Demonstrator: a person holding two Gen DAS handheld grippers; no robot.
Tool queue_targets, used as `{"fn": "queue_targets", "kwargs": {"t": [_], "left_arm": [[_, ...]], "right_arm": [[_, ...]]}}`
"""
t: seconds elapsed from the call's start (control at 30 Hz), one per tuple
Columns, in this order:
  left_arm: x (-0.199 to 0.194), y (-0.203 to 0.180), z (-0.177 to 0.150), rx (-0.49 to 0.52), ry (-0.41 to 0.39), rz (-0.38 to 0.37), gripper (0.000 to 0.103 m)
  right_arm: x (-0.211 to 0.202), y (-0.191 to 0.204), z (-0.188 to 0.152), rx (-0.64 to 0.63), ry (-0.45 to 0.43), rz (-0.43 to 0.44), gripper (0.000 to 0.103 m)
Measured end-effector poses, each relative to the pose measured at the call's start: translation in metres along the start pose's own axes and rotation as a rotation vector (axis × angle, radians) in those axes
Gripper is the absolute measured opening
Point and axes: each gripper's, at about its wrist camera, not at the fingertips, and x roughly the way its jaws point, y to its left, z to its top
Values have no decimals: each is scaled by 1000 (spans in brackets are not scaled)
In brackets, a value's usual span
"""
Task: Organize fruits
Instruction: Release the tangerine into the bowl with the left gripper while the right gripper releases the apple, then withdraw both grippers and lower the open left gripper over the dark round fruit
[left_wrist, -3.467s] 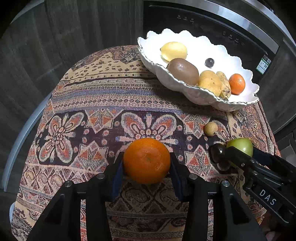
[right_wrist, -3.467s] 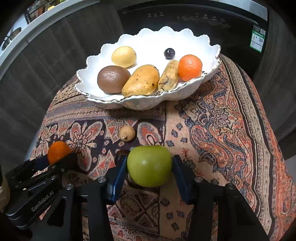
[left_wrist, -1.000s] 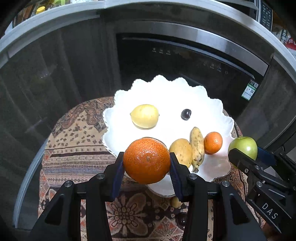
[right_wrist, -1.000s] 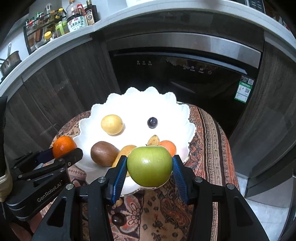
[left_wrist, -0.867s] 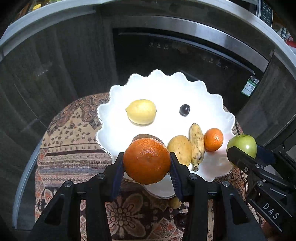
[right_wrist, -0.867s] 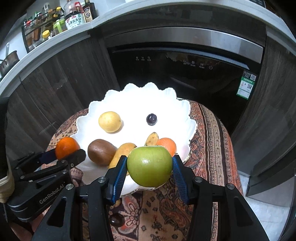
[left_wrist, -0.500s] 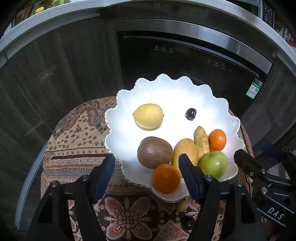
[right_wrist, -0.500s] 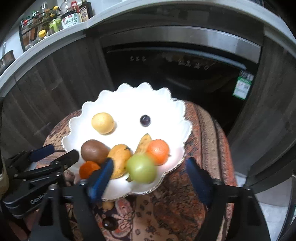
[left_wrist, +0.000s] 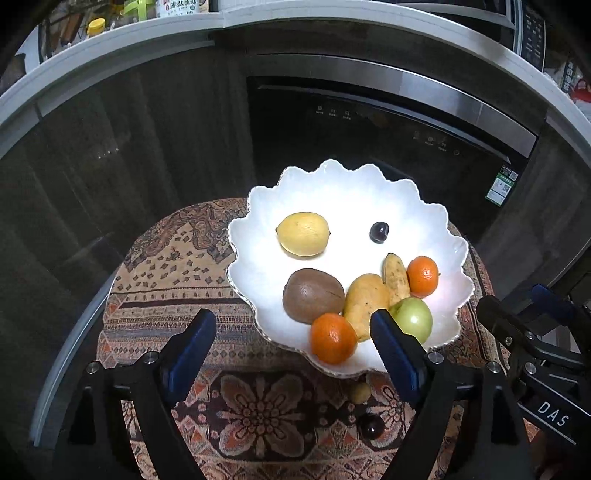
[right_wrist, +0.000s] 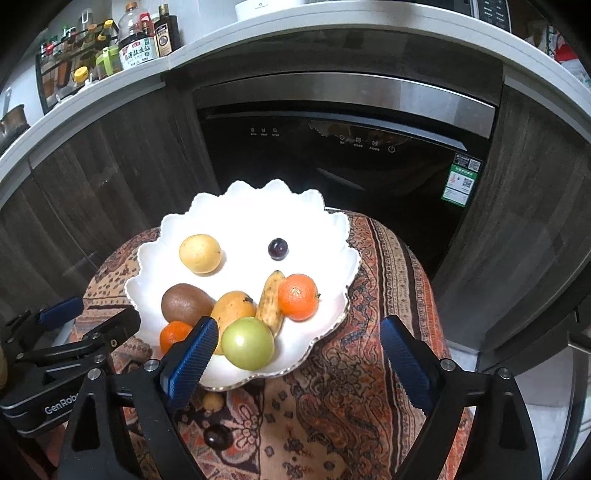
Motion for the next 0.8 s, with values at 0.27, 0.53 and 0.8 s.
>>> {"fn": "queue_targets", "kwargs": {"t": [0.27, 0.53, 0.8], "left_arm": [[-24, -10, -12, 8, -17, -4, 86], [-38, -23, -27, 14, -25, -5, 86], [-37, -36, -47, 28, -8, -7, 86]], "right_arm": [[-25, -8, -9, 8, -24, -10, 90], [-44, -20, -21, 20, -33, -17, 90], [-53, -34, -40, 34, -33, -44, 90]]}}
